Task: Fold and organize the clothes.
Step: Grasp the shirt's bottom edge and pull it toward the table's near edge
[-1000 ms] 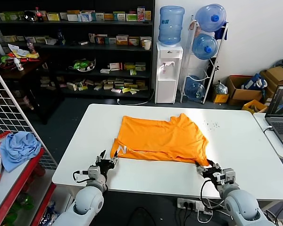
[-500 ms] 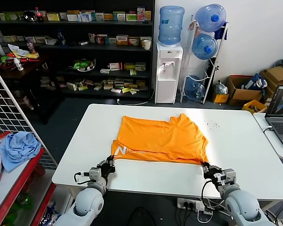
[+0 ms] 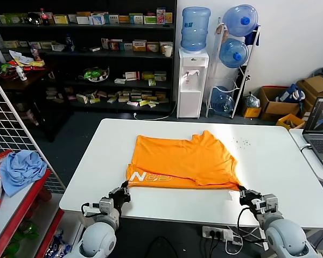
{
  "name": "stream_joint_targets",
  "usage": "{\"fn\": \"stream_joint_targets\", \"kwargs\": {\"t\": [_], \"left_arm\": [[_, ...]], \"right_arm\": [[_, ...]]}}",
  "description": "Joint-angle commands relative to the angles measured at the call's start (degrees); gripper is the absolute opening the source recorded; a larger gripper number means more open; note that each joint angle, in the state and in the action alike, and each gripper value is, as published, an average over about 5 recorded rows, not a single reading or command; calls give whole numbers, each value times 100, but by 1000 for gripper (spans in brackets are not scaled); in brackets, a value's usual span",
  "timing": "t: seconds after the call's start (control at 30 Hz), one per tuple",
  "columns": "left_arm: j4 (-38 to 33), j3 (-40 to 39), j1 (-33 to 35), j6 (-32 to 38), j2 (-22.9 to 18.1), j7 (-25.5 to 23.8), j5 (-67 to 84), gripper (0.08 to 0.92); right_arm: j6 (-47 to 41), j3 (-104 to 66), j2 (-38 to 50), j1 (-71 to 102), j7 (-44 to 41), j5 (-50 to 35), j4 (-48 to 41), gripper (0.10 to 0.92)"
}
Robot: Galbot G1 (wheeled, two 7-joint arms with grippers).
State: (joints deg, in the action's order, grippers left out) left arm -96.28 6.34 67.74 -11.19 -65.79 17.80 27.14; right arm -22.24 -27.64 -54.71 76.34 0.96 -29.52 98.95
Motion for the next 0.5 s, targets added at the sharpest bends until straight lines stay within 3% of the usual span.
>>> {"fn": "stream_joint_targets", "kwargs": {"t": [0.03, 0.5], "left_arm": [[-897, 8, 850, 52, 90, 47, -184, 94], [-1396, -18, 1899, 81, 153, 86, -547, 94]], "right_arm": [[-67, -398, 195, 690, 87, -33, 475, 124], [-316, -798, 116, 1936, 339, 166, 1162, 124]]}}
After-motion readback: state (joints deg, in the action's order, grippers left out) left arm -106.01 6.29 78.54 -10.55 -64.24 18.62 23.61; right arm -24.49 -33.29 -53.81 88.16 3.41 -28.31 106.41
